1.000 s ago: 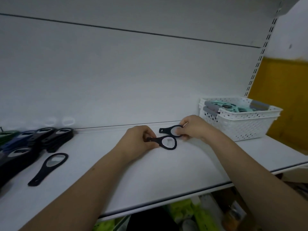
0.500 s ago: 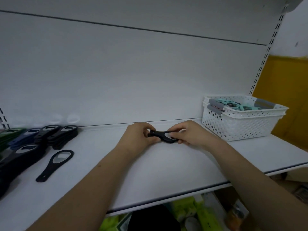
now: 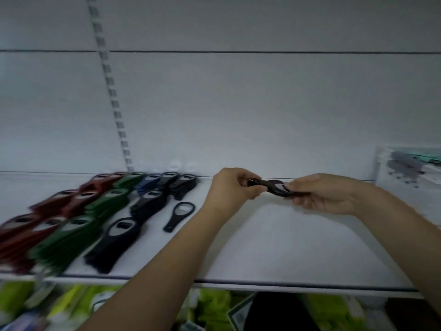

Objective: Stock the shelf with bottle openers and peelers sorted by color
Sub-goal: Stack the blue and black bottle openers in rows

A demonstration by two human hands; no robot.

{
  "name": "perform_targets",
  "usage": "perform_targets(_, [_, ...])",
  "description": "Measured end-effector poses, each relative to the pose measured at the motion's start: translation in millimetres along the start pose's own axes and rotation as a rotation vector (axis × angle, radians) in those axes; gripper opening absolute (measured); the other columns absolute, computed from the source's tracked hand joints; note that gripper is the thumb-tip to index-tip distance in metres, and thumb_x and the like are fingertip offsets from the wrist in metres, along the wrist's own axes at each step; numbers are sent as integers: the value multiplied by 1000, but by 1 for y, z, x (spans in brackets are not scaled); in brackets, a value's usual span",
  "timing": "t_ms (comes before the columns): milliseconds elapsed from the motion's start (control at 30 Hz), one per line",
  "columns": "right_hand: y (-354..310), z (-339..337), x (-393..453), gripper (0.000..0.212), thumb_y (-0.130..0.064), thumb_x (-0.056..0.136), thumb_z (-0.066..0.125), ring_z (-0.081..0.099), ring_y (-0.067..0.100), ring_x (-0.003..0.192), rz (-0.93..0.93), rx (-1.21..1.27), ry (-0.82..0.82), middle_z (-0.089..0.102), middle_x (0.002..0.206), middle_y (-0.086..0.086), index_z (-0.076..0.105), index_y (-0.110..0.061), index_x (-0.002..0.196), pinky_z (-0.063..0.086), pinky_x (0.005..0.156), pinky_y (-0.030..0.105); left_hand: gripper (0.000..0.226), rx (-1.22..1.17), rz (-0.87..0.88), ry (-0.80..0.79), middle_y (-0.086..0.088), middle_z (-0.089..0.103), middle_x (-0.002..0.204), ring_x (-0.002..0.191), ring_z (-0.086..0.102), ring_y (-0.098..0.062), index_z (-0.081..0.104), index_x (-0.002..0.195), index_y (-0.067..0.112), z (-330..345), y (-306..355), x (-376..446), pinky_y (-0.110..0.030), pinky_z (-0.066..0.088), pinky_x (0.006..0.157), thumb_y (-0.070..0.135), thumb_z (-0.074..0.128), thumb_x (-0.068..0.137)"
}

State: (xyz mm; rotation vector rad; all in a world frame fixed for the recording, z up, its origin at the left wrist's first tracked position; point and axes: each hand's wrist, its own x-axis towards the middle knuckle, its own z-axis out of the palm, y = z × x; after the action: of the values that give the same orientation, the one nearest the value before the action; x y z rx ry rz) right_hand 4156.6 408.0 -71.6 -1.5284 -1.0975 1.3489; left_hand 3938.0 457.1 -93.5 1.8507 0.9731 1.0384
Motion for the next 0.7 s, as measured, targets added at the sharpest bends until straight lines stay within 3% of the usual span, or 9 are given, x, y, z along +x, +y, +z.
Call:
perform_targets(67, [-7,31,13,10,-10,90,68,57,7,50,-35,6,1,64,70,3,70,-1,93,48,44,15,16,153,-10,77,-6,74,75,71,71,-21,76,91,19,-25,-3,-17,-35,56,75,20,83,76])
perform_targets(167, [-13,82,33,15,-16,85,76,53,7,52,-103,-110,-40,61,67,1,71,-4,91,48,48,15,16,466,29,202,4,74,83,78,68,-11,76,95,23,-60,-5,-49,-26,53,75,26,78,79])
perform_targets(300, [-17,146,52,16,-22,84,78,50,6,46,-228,-290,-74,59,60,3,72,-6,83,45,48,15,19,747,-7,305,4,71,92,84,64,-16,70,103,23,-88,-10,-84,-35,53,74,35,69,88])
perform_targets(400, [-19,173,63,20,-23,86,77,51,9,47,-302,-426,-67,62,61,6,74,-3,87,45,50,20,24,927,-74,325,5,68,100,93,62,-18,63,109,26,-93,-14,-95,-33,49,69,43,62,92])
perform_targets(533, [-15,180,72,26,-35,89,72,57,11,50,-377,-665,10,67,60,0,73,-10,83,48,57,23,27,986,-97,276,1,61,109,104,56,-20,61,112,22,-88,-23,-98,-32,44,75,41,59,93])
perform_targets(700, [-11,166,69,14,-16,92,69,76,22,76,-312,-330,-27,76,83,12,73,-2,93,61,74,28,14,1039,-146,280,-3,60,110,105,55,-23,59,109,18,-79,-24,-89,-29,37,70,19,58,95])
